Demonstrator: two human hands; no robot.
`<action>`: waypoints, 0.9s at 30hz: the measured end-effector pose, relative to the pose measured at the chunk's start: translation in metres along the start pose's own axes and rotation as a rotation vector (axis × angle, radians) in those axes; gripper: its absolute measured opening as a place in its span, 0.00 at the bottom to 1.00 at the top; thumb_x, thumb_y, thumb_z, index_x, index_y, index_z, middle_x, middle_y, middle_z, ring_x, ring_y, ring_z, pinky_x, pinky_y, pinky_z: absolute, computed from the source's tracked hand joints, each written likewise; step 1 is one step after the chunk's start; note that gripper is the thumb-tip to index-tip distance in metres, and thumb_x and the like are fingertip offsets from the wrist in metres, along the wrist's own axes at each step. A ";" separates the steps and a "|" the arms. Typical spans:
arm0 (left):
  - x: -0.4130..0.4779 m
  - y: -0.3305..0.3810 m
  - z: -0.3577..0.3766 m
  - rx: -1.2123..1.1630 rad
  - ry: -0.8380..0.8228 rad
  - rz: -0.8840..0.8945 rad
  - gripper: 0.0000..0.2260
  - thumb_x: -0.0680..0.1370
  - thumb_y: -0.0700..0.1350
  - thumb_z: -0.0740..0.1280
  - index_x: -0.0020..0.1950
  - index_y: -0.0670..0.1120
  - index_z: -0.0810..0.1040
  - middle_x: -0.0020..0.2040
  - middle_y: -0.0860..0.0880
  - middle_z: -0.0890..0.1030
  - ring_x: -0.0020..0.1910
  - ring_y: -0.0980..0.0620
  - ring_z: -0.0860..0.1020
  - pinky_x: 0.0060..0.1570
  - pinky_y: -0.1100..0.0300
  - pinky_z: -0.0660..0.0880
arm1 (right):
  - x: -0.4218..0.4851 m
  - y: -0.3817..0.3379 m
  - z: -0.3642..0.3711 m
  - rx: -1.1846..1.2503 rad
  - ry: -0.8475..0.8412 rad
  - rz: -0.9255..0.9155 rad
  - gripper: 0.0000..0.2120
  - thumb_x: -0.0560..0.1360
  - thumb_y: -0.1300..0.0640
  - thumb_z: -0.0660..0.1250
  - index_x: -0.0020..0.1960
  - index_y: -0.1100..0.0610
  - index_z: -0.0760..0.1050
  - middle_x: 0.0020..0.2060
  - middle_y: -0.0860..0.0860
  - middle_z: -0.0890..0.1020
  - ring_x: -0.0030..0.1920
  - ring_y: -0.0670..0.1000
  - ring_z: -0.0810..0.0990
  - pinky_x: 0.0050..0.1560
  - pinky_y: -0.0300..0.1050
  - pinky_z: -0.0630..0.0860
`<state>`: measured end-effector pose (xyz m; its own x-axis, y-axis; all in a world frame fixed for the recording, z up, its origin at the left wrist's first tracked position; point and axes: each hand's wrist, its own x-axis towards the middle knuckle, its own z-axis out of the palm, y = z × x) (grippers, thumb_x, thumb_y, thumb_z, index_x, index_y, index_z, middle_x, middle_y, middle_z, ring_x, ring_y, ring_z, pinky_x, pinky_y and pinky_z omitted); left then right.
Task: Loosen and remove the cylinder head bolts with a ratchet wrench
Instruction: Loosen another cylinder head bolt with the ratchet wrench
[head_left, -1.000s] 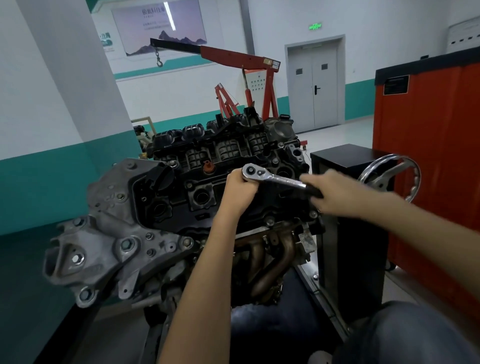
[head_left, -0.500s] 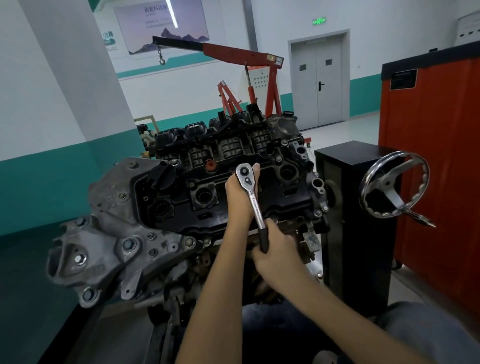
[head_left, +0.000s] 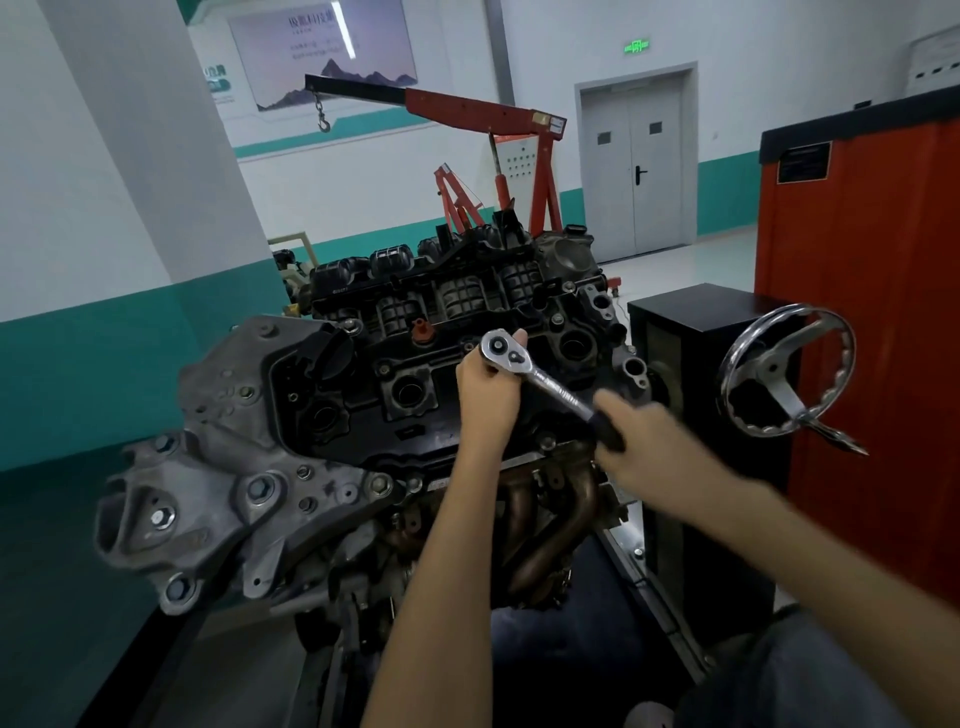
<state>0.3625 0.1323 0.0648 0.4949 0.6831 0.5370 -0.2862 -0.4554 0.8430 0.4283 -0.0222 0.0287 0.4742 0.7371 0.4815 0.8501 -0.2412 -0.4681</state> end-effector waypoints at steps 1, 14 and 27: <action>-0.001 0.001 0.004 -0.002 0.031 -0.005 0.25 0.80 0.42 0.66 0.25 0.56 0.64 0.24 0.59 0.64 0.27 0.61 0.62 0.34 0.64 0.63 | -0.011 -0.010 0.019 0.158 0.028 0.054 0.13 0.71 0.62 0.66 0.42 0.48 0.63 0.28 0.48 0.72 0.27 0.47 0.72 0.26 0.36 0.67; 0.012 0.016 -0.026 0.172 -0.272 0.134 0.19 0.78 0.45 0.69 0.32 0.40 0.68 0.28 0.44 0.69 0.30 0.53 0.68 0.34 0.65 0.68 | 0.034 0.007 -0.040 -0.057 -0.237 -0.125 0.13 0.72 0.65 0.65 0.49 0.48 0.71 0.34 0.48 0.76 0.31 0.46 0.78 0.31 0.40 0.76; -0.003 0.010 0.002 -0.055 0.031 0.075 0.20 0.80 0.38 0.65 0.33 0.48 0.58 0.31 0.53 0.59 0.30 0.59 0.58 0.33 0.65 0.60 | -0.025 -0.057 0.061 0.448 0.078 0.159 0.13 0.70 0.64 0.64 0.42 0.48 0.64 0.29 0.50 0.71 0.26 0.41 0.73 0.23 0.32 0.65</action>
<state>0.3593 0.1246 0.0711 0.4450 0.6661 0.5985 -0.3667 -0.4742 0.8004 0.3537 0.0121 -0.0019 0.6204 0.6597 0.4241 0.5918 -0.0390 -0.8051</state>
